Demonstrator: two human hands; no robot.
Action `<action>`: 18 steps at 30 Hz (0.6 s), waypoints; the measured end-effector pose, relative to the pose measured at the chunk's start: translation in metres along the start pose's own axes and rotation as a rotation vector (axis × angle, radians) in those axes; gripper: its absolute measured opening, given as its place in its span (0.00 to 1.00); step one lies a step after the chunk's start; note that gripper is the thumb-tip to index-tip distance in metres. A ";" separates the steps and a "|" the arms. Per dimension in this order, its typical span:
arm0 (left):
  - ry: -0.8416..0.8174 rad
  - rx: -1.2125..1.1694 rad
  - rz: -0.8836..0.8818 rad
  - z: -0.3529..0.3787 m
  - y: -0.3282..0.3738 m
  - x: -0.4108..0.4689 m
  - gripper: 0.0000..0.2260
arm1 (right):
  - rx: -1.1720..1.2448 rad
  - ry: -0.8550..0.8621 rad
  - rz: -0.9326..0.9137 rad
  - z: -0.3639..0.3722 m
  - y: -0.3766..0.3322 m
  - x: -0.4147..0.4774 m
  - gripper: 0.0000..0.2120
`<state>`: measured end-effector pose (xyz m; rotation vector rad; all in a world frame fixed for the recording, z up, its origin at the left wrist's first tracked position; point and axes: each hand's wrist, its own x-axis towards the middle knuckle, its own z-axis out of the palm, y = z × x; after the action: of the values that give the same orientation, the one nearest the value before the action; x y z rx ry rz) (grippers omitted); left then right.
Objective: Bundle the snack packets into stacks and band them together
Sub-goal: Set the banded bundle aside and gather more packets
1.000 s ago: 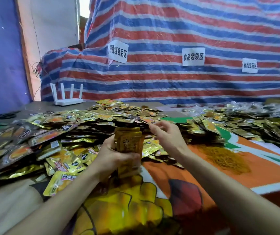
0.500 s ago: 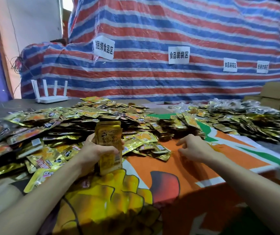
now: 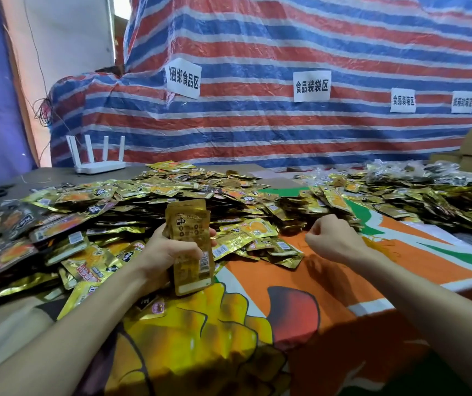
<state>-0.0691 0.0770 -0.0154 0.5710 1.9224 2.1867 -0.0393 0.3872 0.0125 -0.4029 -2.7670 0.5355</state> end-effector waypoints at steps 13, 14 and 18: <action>-0.017 -0.416 -0.152 -0.010 0.014 -0.001 0.17 | 0.759 0.006 -0.387 0.041 -0.127 -0.021 0.07; 0.017 -0.419 -0.168 -0.011 0.015 -0.001 0.15 | 0.802 0.011 -0.404 0.046 -0.135 -0.019 0.09; 0.092 -0.404 -0.209 -0.016 0.018 0.001 0.12 | 0.895 0.024 -0.418 0.065 -0.151 -0.011 0.09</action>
<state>-0.0742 0.0602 0.0006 0.1946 1.4349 2.3967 -0.0835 0.2289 0.0125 0.3570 -2.1725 1.4952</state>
